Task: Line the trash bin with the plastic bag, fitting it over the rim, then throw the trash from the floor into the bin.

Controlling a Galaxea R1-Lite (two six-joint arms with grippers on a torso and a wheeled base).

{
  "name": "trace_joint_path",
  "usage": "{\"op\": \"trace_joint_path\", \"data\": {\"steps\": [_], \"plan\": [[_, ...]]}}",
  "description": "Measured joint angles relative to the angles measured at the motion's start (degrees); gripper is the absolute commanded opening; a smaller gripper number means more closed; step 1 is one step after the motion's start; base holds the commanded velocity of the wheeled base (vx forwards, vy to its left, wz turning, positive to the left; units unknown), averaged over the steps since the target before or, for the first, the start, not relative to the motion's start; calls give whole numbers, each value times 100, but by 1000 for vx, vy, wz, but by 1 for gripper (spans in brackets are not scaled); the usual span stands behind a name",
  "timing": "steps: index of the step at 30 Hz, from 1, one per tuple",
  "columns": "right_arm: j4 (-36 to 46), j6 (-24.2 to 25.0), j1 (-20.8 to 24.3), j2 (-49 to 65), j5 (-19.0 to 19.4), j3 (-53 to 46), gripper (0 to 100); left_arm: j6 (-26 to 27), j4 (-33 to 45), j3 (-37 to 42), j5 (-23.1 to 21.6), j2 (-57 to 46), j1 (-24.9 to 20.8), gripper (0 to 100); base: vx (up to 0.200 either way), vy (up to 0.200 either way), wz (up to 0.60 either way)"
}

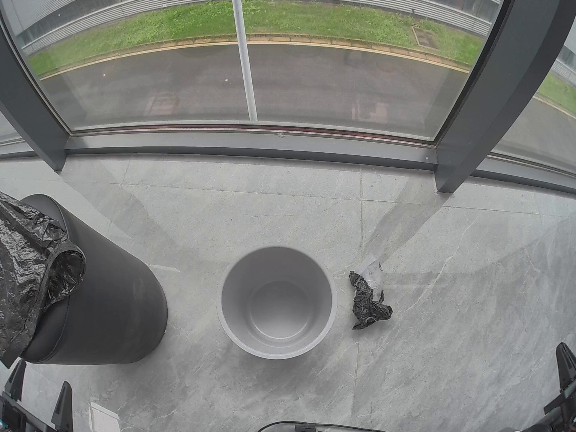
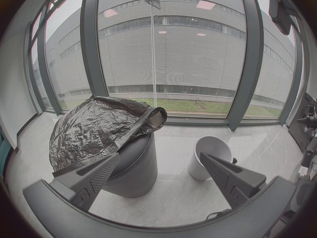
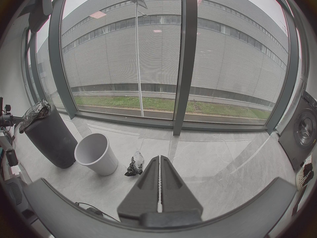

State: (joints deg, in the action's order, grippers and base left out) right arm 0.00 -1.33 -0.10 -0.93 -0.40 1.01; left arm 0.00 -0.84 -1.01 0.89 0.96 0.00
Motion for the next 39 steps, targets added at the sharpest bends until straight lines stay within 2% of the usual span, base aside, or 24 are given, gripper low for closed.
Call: {"op": "trace_joint_path", "data": {"steps": [7,14,18,23,28,39], "plan": [[0,44,-1,0,-2,0,0,-111,22,-216,-78,40,-22,100,0,0,0],[-161,195,12,-20,22,162,0,-221,302,-1652,-96,631,-176,100,0,0,0],[-306,219,50,-246,72,546,0,24,355,-2274,-110,1069,-252,100,0,0,0],[-802,90,213,-1062,196,955,0,686,329,-2345,-107,1709,-330,100,0,0,0],[-1697,43,546,-2297,239,1237,0,1473,89,-2159,-71,2489,-363,100,0,0,0],[-4645,316,1142,-5368,-332,1724,0,2915,-510,-2216,96,4526,-195,100,0,0,0]]}}
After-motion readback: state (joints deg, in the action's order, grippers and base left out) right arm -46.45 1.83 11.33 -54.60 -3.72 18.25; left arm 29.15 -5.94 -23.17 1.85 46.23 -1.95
